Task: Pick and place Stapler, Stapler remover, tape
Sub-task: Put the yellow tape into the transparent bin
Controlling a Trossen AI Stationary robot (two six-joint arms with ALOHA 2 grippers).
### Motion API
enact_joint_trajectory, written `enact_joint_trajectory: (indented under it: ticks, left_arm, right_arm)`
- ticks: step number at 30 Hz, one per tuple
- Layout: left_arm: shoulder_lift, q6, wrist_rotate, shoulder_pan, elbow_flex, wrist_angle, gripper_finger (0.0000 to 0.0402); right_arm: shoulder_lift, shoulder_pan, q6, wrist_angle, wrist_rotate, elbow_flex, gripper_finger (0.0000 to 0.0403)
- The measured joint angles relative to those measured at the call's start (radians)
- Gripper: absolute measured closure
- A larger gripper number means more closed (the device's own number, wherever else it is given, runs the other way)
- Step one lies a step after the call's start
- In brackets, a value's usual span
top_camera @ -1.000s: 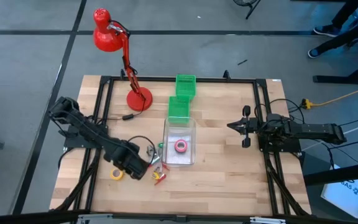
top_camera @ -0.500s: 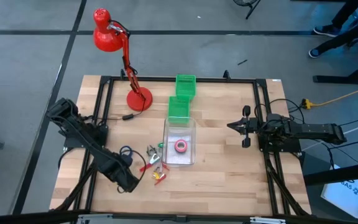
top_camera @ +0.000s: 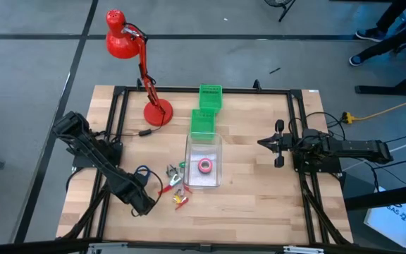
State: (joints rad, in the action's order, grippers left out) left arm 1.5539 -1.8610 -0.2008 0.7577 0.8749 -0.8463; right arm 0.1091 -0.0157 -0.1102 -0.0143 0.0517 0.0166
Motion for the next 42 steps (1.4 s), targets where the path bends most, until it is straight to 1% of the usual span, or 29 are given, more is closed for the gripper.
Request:
enact_joint_trajectory:
  ticks: [7, 13, 16, 22, 28, 34, 42]
  left_arm:
    - [0.0, 0.04, 0.006, 0.0, -0.081, 0.149, 0.0237]
    - [0.0, 0.042, 0.003, 0.0, -0.117, 0.172, 0.027]
    - [0.0, 0.05, -0.001, 0.0, -0.119, 0.175, 0.0297]
    - [0.0, 0.019, -0.003, 0.0, -0.119, 0.176, 0.0364]
    - [0.0, 0.019, -0.003, 0.0, -0.118, 0.229, 0.0364]
    - [-0.001, 0.076, 0.006, -0.005, -0.093, 0.336, 0.0364]
    - [-0.002, 0.216, 0.12, -0.054, 0.017, 0.34, 0.0364]
  right_arm:
    - [0.0, 0.0, 0.0, 0.0, 0.0, 0.0, 0.0382]
    - [0.0, 0.0, 0.0, 0.0, 0.0, 0.0, 0.0382]
    - [0.0, 0.0, 0.0, 0.0, 0.0, 0.0, 0.0382]
    - [0.0, 0.0, 0.0, 0.0, 0.0, 0.0, 0.0382]
    - [0.0, 0.0, 0.0, 0.0, 0.0, 0.0, 0.0382]
    - [0.0, 0.0, 0.0, 0.0, 0.0, 0.0, 0.0382]
    - [0.0, 0.0, 0.0, 0.0, 0.0, 0.0, 0.0382]
